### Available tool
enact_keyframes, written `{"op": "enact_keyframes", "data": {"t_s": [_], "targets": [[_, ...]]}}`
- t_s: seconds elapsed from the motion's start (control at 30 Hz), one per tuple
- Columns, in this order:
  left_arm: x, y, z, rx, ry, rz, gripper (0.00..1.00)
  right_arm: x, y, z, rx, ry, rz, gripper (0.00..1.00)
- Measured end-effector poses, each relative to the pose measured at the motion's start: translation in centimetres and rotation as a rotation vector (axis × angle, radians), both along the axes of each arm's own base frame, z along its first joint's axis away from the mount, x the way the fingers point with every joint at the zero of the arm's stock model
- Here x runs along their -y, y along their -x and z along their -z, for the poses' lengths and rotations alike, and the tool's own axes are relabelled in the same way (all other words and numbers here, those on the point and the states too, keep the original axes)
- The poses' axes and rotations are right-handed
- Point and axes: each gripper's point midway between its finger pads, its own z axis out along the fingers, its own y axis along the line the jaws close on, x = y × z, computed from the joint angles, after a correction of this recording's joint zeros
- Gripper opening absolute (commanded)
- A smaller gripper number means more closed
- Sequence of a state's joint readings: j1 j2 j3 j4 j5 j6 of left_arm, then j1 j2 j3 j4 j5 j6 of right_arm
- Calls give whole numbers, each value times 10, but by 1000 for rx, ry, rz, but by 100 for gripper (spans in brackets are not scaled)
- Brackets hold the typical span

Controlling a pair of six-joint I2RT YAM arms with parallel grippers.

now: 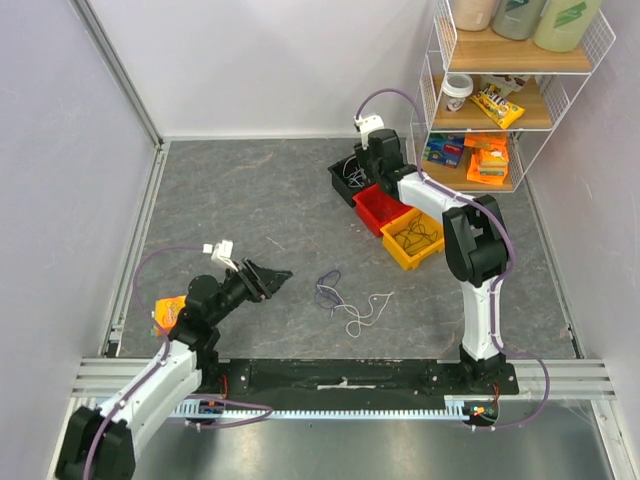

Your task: Untangle the cables

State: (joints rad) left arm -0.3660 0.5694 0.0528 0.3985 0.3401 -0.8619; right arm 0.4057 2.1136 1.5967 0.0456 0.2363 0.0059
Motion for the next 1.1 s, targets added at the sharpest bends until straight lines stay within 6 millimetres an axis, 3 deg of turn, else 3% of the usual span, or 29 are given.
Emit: {"op": "enact_keyframes", "data": {"t_s": [0.2, 0.3, 0.4, 0.5, 0.63, 0.73, 0.87, 1.1], "targets": [[22, 17, 61, -229, -131, 119, 61, -1, 26, -6, -70, 49, 2, 58], [37, 19, 65, -264, -166, 186, 61, 1, 59, -27, -91, 9, 32, 59], [43, 16, 59, -242, -168, 204, 64, -4, 115, -51, -99, -99, 47, 61], [45, 17, 52, -214, -158, 222, 65, -19, 180, -56, -132, -202, -4, 62], [49, 22, 41, -169, -141, 252, 62, -40, 271, -11, -291, -261, -115, 63], [55, 31, 36, -146, -132, 306, 56, -25, 329, 36, -445, -268, -137, 63], [66, 47, 36, -145, -135, 370, 53, -12, 369, 47, -512, -354, -179, 61], [80, 69, 40, -155, -153, 440, 55, -45, 402, 49, -588, -479, -314, 64]]}}
